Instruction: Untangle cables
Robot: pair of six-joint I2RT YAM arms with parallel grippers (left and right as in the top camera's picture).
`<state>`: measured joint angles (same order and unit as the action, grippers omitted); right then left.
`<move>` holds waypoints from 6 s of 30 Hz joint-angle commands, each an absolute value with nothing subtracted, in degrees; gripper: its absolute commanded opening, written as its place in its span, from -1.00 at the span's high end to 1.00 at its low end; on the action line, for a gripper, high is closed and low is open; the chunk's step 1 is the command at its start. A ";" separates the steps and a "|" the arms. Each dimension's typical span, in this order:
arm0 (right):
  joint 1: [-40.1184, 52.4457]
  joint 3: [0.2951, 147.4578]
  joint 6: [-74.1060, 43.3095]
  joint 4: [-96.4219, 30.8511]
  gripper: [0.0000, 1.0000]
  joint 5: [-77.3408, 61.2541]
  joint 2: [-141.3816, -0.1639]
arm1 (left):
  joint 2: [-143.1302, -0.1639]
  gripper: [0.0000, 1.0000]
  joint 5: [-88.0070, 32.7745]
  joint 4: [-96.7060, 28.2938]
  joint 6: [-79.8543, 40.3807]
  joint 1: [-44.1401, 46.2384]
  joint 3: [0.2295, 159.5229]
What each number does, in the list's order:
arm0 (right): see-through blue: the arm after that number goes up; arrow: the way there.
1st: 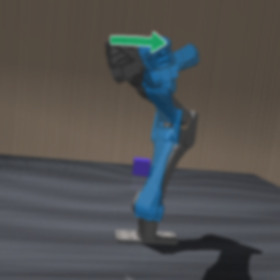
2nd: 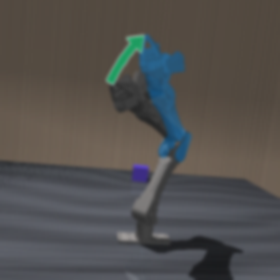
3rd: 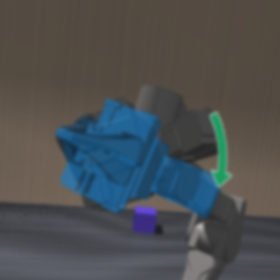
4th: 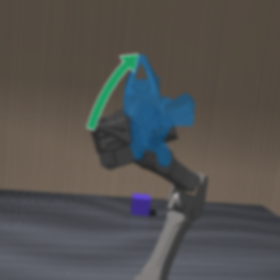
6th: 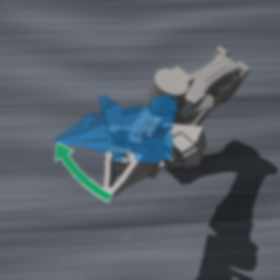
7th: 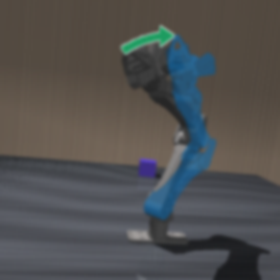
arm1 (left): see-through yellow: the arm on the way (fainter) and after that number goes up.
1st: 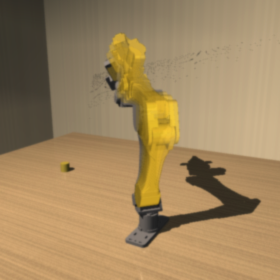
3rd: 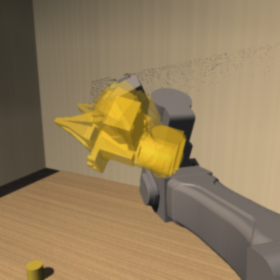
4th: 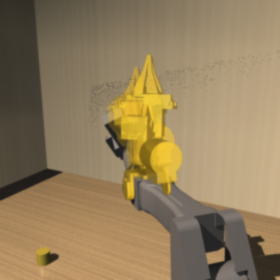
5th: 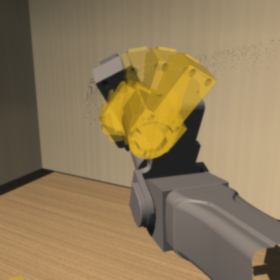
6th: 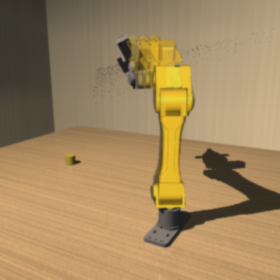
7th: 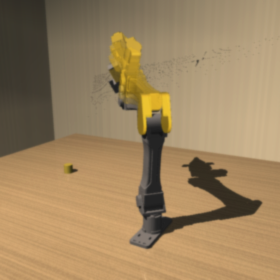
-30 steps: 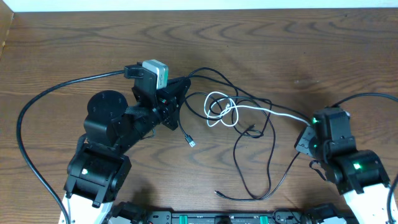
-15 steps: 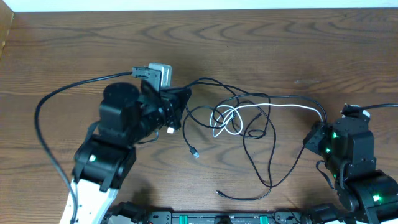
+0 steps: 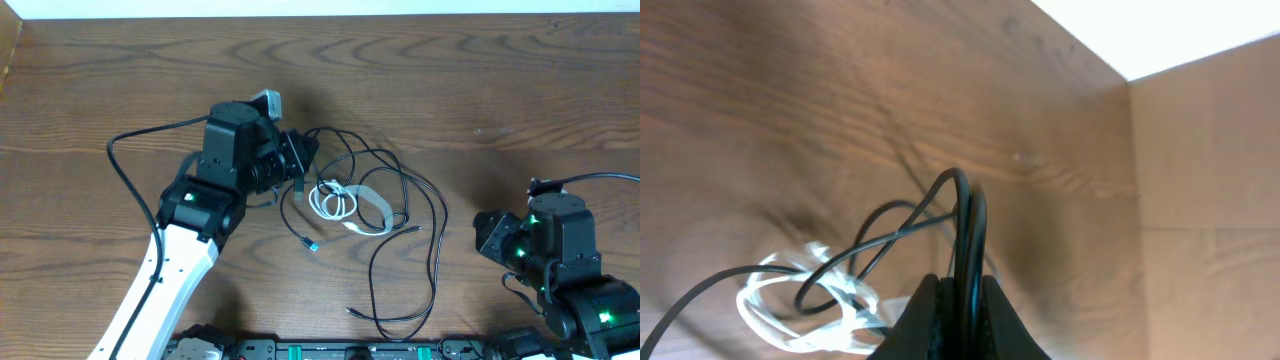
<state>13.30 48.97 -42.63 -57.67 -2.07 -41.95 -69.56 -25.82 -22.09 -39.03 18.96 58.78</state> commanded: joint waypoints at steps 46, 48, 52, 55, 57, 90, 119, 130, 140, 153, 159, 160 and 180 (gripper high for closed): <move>17.43 49.25 10.00 -37.47 -0.60 -40.77 -63.35 | -67.92 0.85 -42.89 3.81 -91.88 18.70 59.46; 18.31 49.21 9.96 -36.82 -0.62 -41.10 -63.90 | -67.92 0.85 -42.46 4.12 -92.79 18.70 59.46; 20.88 48.93 9.98 -34.81 -0.51 -40.77 -66.06 | -67.92 0.85 -42.46 5.21 -95.11 18.72 59.48; 22.17 48.93 9.93 -32.21 -0.43 -38.70 -68.45 | -67.88 0.85 -42.70 6.26 -96.20 18.72 59.46; 22.22 48.93 9.89 -30.15 -0.49 -37.85 -69.56 | -67.77 0.85 -43.11 6.37 -97.65 18.72 59.46; 21.08 49.21 6.50 -23.68 0.84 -39.18 -75.66 | -67.72 0.85 -42.81 6.33 -95.46 18.65 59.46; -1.19 49.52 -11.20 -34.13 0.98 -4.97 -23.18 | -79.68 0.83 24.32 -28.01 -45.67 18.65 59.46; -1.17 48.88 -15.86 -41.76 0.59 -26.02 -26.98 | -81.52 0.85 -12.62 -18.06 -49.21 18.65 59.48; -1.06 45.28 -28.88 -43.31 0.06 -35.62 -37.23 | -75.81 0.85 -29.36 -2.72 -77.97 18.65 59.48; 5.39 38.87 -26.83 -31.86 -0.06 -39.16 -49.25 | -67.07 0.85 -29.56 2.96 -95.96 18.68 59.48; 13.58 31.55 -28.60 -10.59 -0.25 -43.83 -52.56 | -66.00 0.85 -28.23 3.22 -109.30 18.65 59.48; 14.63 30.46 -30.46 -7.77 -0.25 -43.22 -53.04 | -66.00 0.85 -27.57 3.36 -110.59 18.65 59.48; 31.77 20.78 -43.13 30.83 -0.54 -19.03 -71.72 | -66.00 0.85 -26.52 4.03 -111.33 18.68 59.48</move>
<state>30.44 21.04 -41.08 28.56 -24.75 -68.71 -66.96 -26.65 3.46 -111.00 18.81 58.83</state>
